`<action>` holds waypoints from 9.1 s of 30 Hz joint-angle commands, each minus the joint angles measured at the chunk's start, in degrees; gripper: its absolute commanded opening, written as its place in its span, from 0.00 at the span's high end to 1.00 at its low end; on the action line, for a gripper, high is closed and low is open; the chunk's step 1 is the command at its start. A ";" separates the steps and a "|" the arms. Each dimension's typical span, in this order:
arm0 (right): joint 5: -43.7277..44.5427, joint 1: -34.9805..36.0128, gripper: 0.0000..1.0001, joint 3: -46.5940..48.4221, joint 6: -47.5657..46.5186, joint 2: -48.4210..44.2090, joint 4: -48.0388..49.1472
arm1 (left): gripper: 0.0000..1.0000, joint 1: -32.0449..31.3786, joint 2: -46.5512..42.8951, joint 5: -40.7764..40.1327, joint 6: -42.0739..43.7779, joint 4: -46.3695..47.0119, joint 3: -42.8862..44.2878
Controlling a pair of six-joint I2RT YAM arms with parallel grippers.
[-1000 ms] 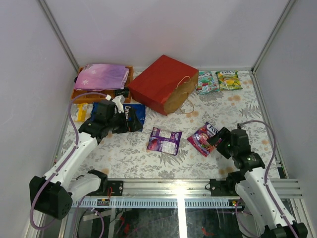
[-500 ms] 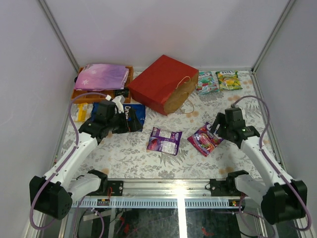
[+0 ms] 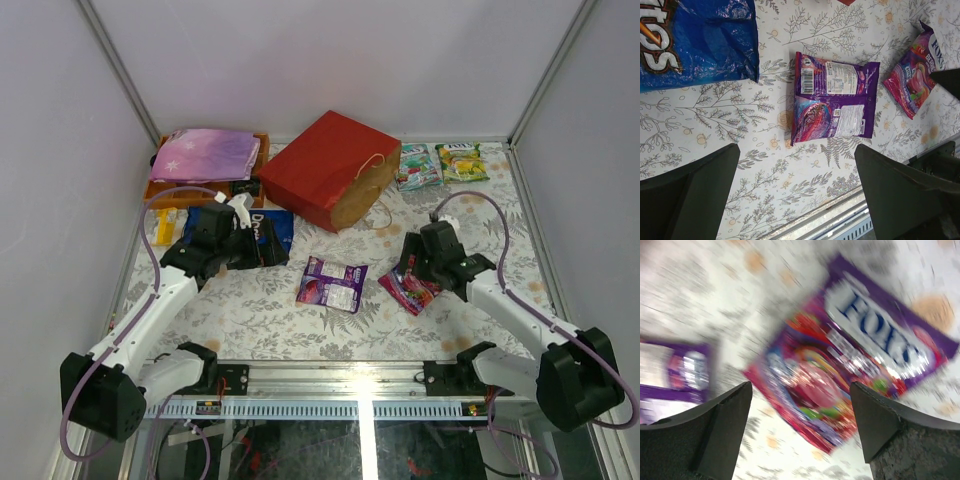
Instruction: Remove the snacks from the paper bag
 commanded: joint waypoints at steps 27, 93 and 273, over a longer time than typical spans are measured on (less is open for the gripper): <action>-27.19 -7.62 0.37 40.28 43.21 66.04 67.36 | 0.00 -1.52 -2.99 5.57 1.56 3.27 -0.46; -3.97 7.58 1.00 -15.00 34.89 -12.48 44.90 | 0.06 -17.78 11.64 -38.36 -5.85 24.44 -0.70; -13.64 7.34 1.00 9.23 33.44 30.99 55.89 | 1.00 -19.31 18.67 -39.10 -1.20 49.00 -10.25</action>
